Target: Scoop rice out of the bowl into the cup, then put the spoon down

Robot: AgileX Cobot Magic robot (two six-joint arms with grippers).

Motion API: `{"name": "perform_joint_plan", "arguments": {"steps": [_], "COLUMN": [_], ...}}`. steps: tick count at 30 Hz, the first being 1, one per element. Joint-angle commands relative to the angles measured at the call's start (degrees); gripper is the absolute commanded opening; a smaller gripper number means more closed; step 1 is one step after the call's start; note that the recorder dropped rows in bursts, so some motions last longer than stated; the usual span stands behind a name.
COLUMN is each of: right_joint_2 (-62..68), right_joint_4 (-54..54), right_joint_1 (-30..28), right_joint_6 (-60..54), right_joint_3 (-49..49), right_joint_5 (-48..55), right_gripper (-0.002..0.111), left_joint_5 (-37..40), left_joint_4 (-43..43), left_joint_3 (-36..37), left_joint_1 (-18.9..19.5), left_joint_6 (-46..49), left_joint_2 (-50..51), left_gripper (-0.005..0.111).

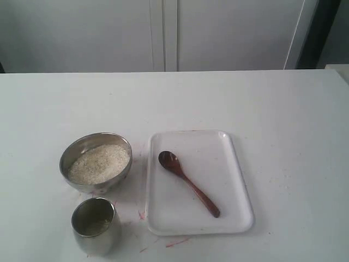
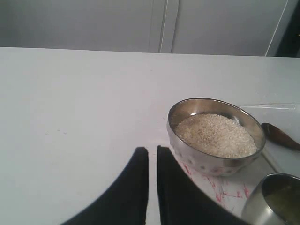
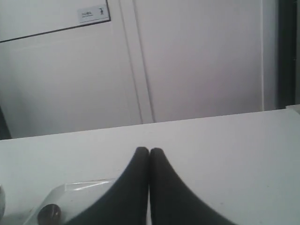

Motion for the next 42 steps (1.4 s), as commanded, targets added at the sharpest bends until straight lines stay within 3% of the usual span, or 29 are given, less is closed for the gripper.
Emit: {"name": "perform_joint_plan", "arguments": {"steps": [1,6,9,14,20,35,42], "right_joint_2": [-0.4,-0.4,-0.4,-0.4,-0.4,-0.4,-0.4], "right_joint_4": [-0.4,-0.4,-0.4,-4.6,-17.0,-16.8,-16.8], "right_joint_1": [-6.2,-13.0,-16.6,-18.6,-18.7,-12.4,-12.0], "right_joint_6": [0.2,0.2,0.5,0.5,0.5,0.5,0.5], "right_joint_3": [0.2,0.2,0.2,0.2,0.2,0.2,0.2], "right_joint_5": [-0.3,-0.3,5.1,12.1,15.1,17.9,17.9], "right_gripper": [0.0,0.0,0.0,0.0,0.0,0.0,0.0], "left_joint_5": [-0.2,-0.2,-0.2,-0.2,-0.2,-0.2,-0.2], "left_joint_4": [-0.5,-0.5,-0.5,-0.5,-0.5,-0.5,-0.5], "left_joint_3": [-0.2,-0.2,-0.2,-0.2,-0.2,-0.2,-0.2], "left_joint_1": [-0.1,-0.1,-0.1,-0.1,-0.1,-0.1,-0.1], "left_joint_6": [-0.1,-0.1,-0.1,-0.1,-0.1,-0.1,-0.1], "left_joint_2": [-0.2,-0.2,-0.2,-0.2,-0.2,-0.2,-0.2], "left_gripper": [0.014,0.014,0.014,0.014,0.014,0.014,0.014]}}
